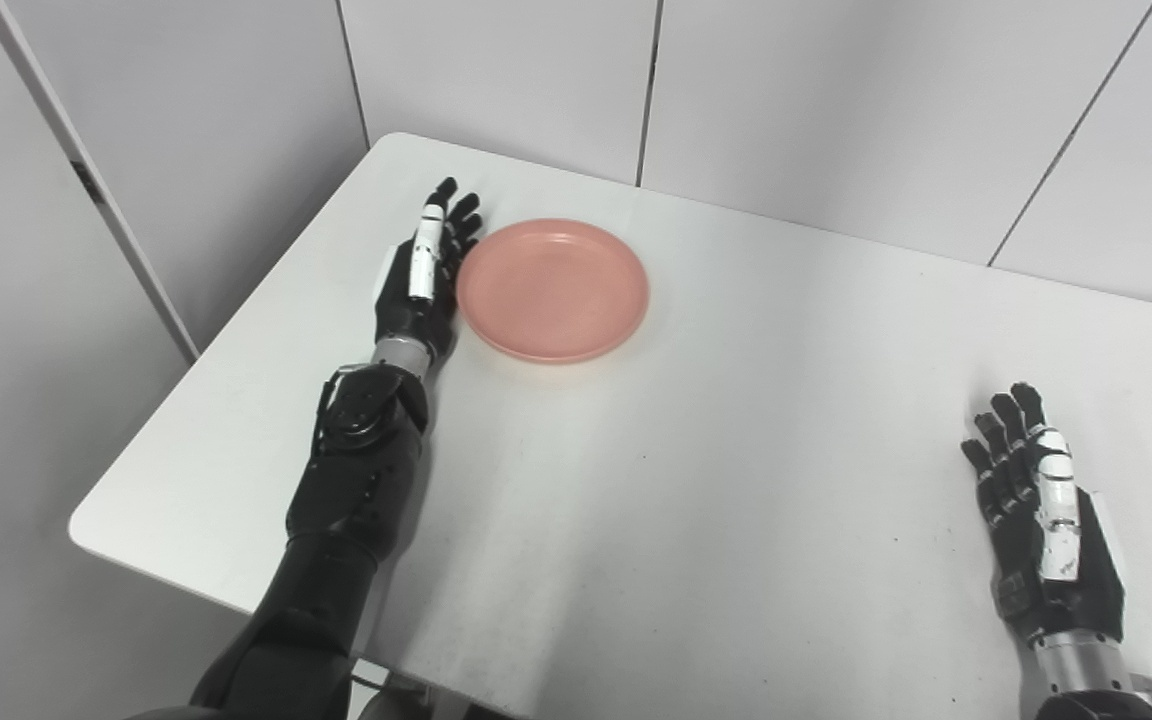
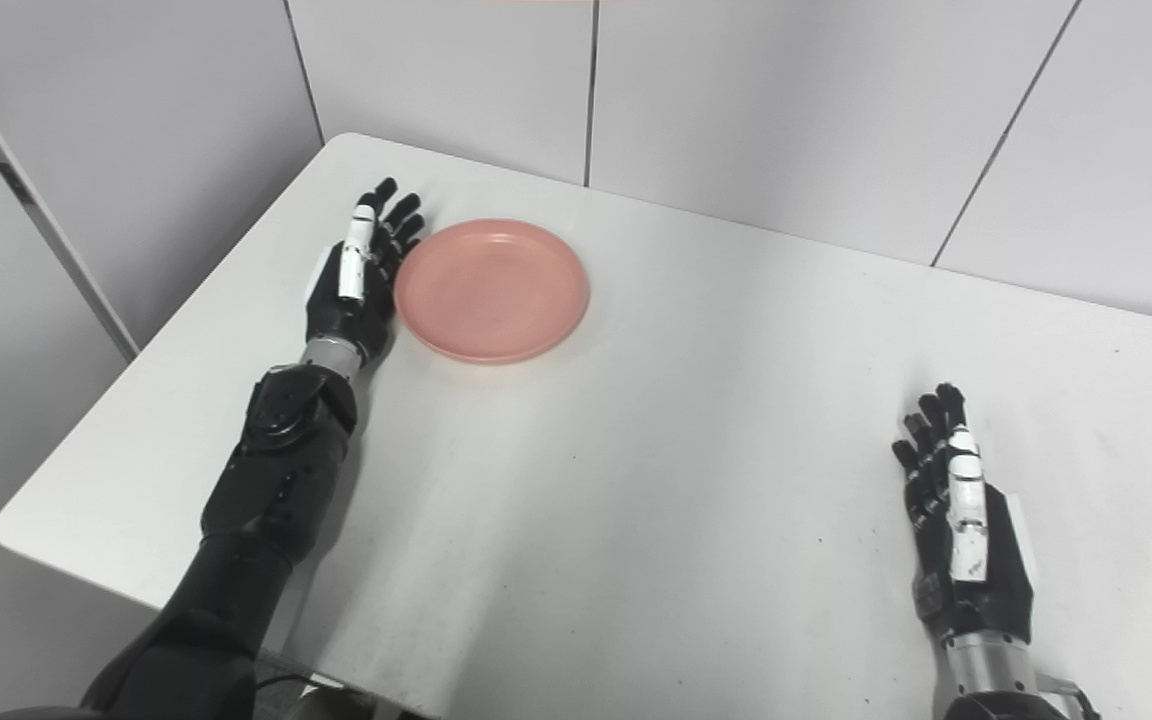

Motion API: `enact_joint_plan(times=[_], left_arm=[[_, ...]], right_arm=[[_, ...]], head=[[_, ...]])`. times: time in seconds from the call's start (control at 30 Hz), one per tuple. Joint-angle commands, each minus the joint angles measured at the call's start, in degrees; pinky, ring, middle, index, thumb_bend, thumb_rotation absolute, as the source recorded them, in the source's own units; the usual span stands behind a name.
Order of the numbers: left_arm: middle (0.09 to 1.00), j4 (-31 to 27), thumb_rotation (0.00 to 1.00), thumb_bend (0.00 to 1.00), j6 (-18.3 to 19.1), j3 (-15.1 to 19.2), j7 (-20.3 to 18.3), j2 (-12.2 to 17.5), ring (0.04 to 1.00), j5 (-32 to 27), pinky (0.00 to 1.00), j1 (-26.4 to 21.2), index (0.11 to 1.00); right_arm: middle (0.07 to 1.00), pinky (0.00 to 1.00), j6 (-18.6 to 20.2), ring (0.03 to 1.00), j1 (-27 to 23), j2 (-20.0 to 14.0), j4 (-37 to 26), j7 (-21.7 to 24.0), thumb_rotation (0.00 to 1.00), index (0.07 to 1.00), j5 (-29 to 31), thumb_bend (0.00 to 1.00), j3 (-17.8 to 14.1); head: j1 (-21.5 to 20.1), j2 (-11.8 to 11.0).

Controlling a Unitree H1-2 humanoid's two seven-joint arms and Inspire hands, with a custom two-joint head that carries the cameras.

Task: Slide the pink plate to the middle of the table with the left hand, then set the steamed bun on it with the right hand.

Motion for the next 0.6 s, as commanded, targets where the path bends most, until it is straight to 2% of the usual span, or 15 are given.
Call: enact_joint_plan(times=[0.0, 0.3, 0.57], left_arm=[[0.933, -0.64, 1.0, 0.44, 3.47, -0.77, -0.76, -0.47, 0.951, 0.57, 0.99, 1.08, 0.941], [0.929, -6.35, 1.0, 0.43, 6.45, -4.52, -2.85, -2.4, 0.948, 1.07, 0.97, 1.33, 0.946], [0.931, -10.76, 1.0, 0.46, 9.27, -9.11, -4.23, -4.45, 0.953, 3.3, 0.99, 1.71, 0.947]], right_arm=[[1.0, 1.0, 1.44, 1.0, 1.03, 0.53, 0.05, 0.09, 1.0, 1.0, -0.1, 0.11, 0.51], [1.0, 1.0, 1.44, 1.0, 1.36, 0.86, -0.49, -0.59, 1.0, 1.0, -0.69, 0.12, 0.84], [1.0, 1.0, 2.24, 1.0, 1.65, 1.22, -1.56, -1.87, 1.0, 1.0, -2.28, 0.14, 1.6]], head=[[-0.47, 0.12], [-2.24, 0.99], [-4.94, 1.72]])
